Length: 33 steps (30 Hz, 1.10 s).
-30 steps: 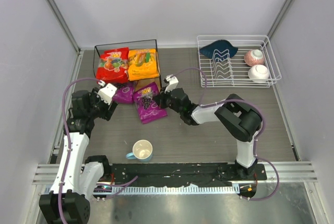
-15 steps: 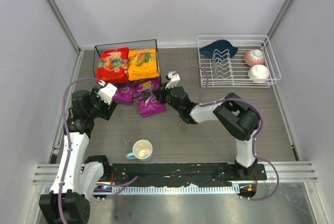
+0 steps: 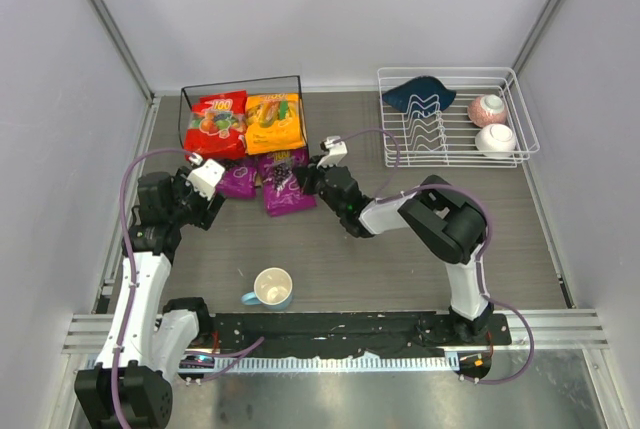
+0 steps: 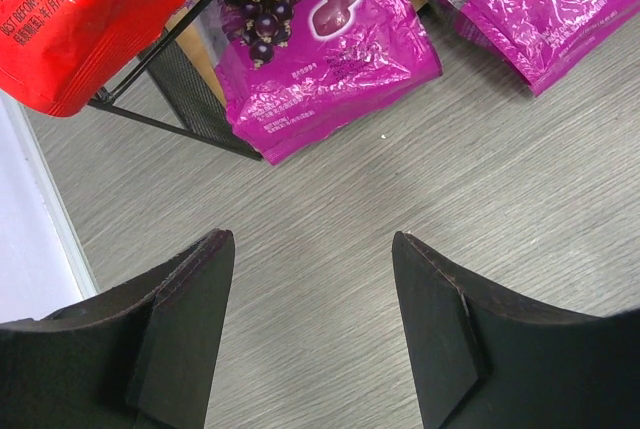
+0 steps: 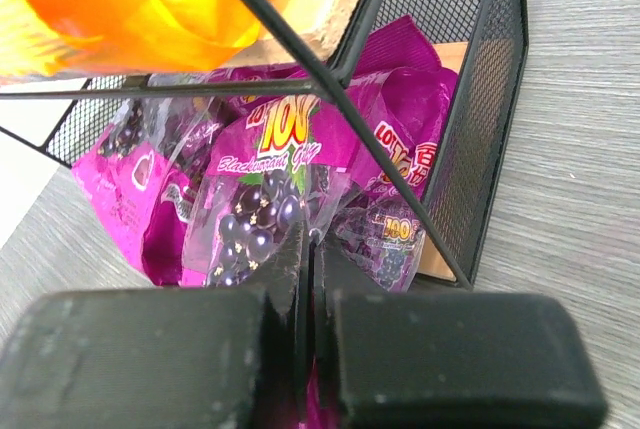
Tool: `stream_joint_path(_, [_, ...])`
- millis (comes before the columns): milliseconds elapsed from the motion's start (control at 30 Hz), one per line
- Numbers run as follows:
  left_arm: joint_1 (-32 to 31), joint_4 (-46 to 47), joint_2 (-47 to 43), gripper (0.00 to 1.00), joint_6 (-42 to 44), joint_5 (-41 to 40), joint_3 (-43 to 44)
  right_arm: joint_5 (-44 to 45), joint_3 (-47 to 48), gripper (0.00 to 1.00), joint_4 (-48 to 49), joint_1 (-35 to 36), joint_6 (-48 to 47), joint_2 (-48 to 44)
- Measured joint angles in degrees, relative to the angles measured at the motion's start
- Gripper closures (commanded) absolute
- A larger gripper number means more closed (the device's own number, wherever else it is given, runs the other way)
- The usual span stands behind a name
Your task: Place and organize the candy bags onto the shelf
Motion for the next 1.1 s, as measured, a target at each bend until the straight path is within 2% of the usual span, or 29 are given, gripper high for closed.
stream_joint_path(300, [0.0, 0.0, 0.2, 0.32, 0.0, -0.4, 0.0, 3.7, 0.9, 0.99, 3.3, 0.2, 3.3, 2.4])
stream_joint_path(400, [0.0, 0.0, 0.3, 0.32, 0.0, -0.5, 0.0, 4.7, 1.5, 0.76, 4.0, 0.2, 4.3, 3.2])
stream_joint_path(433, [0.0, 0.0, 0.3, 0.31, 0.0, -0.5, 0.0, 4.9, 1.7, 0.61, 4.2, 0.1, 4.5, 3.4])
stream_joint_path(533, [0.0, 0.0, 0.3, 0.32, 0.0, -0.5, 0.0, 5.6, 1.8, 0.43, 5.9, 0.0, 5.4, 3.5])
stream_joint_path(567, [0.0, 0.1, 0.3, 0.31, 0.0, -0.5, 0.0, 5.5, 1.8, 0.41, 6.4, 0.0, 5.5, 3.4])
stream_joint_path(733, [0.0, 0.1, 0.4, 0.32, 0.0, -0.4, 0.0, 5.0, -0.6, 0.36, 7.8, 0.2, 5.9, 1.9])
stream_joint_path(1100, [0.0, 0.1, 0.4, 0.31, 0.0, -0.4, 0.0, 2.8, -10.8, 0.34, 9.2, 0.0, 6.5, -6.8])
